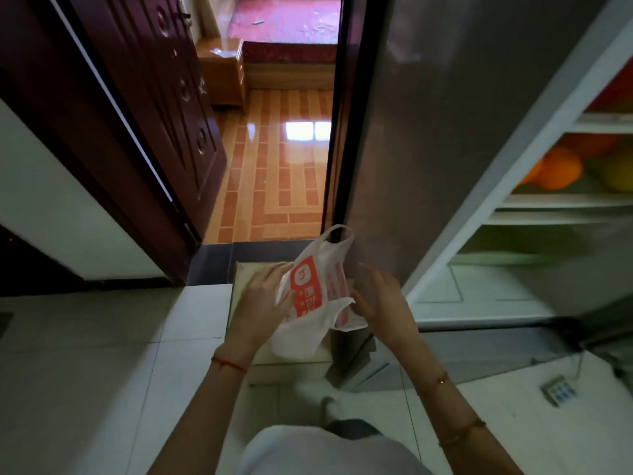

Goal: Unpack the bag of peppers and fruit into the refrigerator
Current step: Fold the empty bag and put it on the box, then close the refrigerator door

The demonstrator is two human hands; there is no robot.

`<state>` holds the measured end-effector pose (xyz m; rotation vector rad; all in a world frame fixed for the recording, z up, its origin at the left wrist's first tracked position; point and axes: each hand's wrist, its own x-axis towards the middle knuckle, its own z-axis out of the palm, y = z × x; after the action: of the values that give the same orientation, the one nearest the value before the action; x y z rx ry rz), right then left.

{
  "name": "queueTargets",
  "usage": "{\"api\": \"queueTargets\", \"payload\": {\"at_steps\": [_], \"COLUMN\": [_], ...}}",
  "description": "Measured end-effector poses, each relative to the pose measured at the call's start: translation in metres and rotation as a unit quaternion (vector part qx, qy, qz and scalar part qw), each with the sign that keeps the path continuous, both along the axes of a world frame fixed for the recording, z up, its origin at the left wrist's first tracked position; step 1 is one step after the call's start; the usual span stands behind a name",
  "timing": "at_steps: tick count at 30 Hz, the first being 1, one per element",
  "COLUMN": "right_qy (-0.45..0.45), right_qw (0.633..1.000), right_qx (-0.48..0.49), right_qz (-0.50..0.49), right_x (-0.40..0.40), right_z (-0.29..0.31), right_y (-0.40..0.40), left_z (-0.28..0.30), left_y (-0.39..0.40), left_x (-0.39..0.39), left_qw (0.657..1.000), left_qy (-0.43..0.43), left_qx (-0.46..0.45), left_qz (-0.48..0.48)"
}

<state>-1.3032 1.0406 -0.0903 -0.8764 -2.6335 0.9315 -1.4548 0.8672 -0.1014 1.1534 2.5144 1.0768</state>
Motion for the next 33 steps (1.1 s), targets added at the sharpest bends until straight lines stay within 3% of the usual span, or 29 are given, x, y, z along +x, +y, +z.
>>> {"api": "queueTargets", "payload": {"at_steps": [8, 16, 23, 33], "right_qy": [0.004, -0.002, 0.004, -0.016], "right_qw": [0.995, 0.971, 0.936, 0.886], "right_qx": [0.016, 0.041, 0.054, 0.084], "right_qz": [-0.100, -0.235, -0.348, -0.456], "right_x": [0.092, 0.210, 0.335, 0.555], "right_z": [0.017, 0.015, 0.014, 0.028], "right_y": [-0.038, -0.058, -0.084, -0.115], "left_z": [0.015, 0.037, 0.040, 0.056], "left_y": [-0.011, 0.001, 0.040, 0.076], "left_x": [0.030, 0.107, 0.220, 0.432], "left_qw": [0.993, 0.977, 0.948, 0.916], "left_qy": [0.069, 0.084, 0.071, 0.056], "left_qx": [-0.017, -0.002, 0.018, 0.039], "left_qz": [-0.094, -0.196, -0.311, -0.395]}}
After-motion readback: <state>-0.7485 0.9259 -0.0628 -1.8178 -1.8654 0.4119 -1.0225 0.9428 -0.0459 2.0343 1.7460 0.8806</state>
